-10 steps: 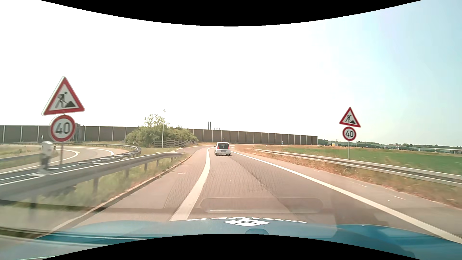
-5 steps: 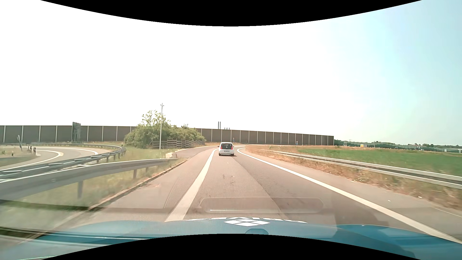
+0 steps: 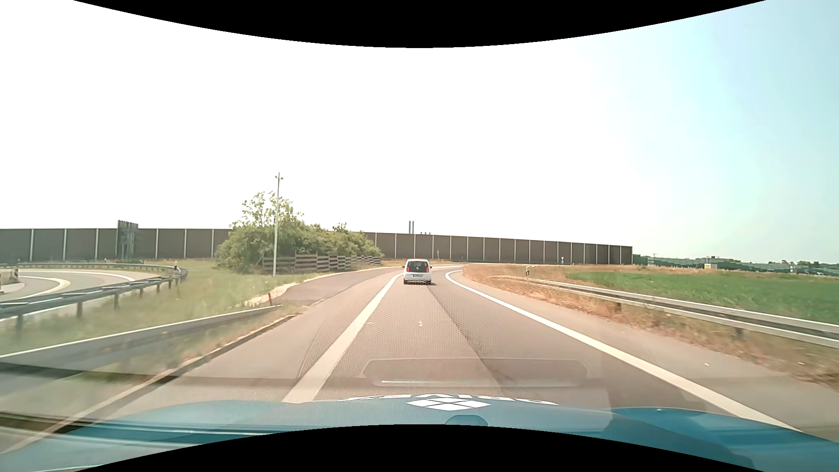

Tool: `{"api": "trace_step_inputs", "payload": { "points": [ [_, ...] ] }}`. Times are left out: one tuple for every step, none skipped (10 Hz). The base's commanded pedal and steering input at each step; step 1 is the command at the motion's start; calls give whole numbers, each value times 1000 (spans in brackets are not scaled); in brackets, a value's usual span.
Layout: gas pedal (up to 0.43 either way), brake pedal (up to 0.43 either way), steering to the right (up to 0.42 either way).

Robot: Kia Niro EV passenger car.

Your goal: Follow the waypoints while adhering to traffic rules and regulations

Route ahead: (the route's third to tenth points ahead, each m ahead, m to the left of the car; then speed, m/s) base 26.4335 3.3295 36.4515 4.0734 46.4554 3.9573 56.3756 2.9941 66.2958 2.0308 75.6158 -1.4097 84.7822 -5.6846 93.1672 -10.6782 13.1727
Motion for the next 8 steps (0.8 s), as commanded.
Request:
{"api": "trace_step_inputs", "payload": {
  "points": [
    [0,0,-20],
    [0,0,-18],
    [0,0,-16],
    [0,0,-12],
    [0,0,-7],
    [0,0,-5],
    [0,0,-5],
    [0,0,-5]
  ]
}}
